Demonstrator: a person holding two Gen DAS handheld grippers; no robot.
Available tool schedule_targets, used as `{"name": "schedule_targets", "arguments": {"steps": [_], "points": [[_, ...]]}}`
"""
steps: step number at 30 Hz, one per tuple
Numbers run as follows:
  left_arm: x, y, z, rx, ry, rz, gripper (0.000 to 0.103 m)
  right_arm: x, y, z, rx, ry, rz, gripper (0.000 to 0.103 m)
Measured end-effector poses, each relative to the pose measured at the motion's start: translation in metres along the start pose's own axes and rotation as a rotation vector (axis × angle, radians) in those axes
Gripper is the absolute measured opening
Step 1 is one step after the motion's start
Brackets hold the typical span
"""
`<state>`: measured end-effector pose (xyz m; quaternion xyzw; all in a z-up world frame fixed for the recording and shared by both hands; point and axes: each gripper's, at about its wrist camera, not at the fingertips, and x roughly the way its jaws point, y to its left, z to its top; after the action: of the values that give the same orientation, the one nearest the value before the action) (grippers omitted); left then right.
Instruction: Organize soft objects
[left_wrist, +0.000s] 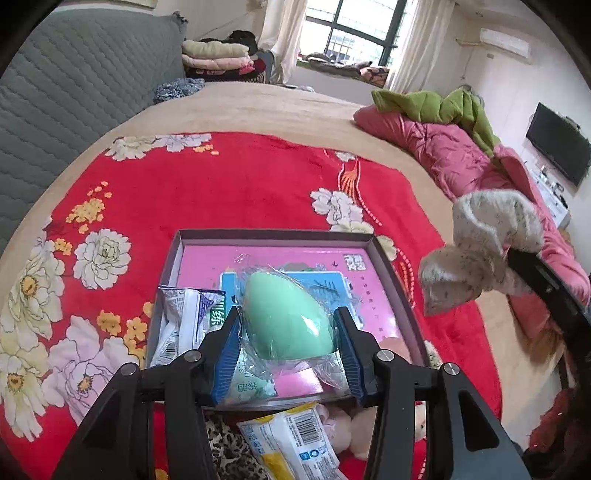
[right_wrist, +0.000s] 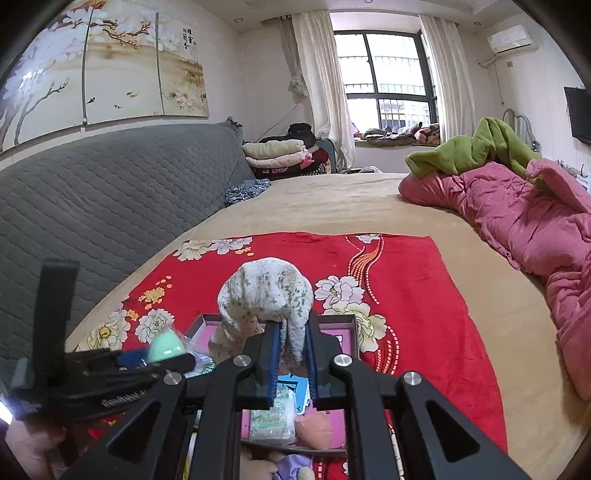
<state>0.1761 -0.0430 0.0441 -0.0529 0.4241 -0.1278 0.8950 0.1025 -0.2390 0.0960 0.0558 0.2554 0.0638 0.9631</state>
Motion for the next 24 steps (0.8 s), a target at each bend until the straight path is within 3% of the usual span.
{"name": "schedule_targets", "arguments": {"steps": [11, 24], "points": [[0.039, 0.004, -0.014, 0.002, 0.070, 0.002, 0.051, 0.027, -0.001, -0.020, 0.003, 0.071, -0.002, 0.013], [0.075, 0.004, -0.037, -0.026, 0.142, -0.051, 0.051, 0.040, -0.004, -0.039, 0.013, 0.130, -0.008, 0.013]]}}
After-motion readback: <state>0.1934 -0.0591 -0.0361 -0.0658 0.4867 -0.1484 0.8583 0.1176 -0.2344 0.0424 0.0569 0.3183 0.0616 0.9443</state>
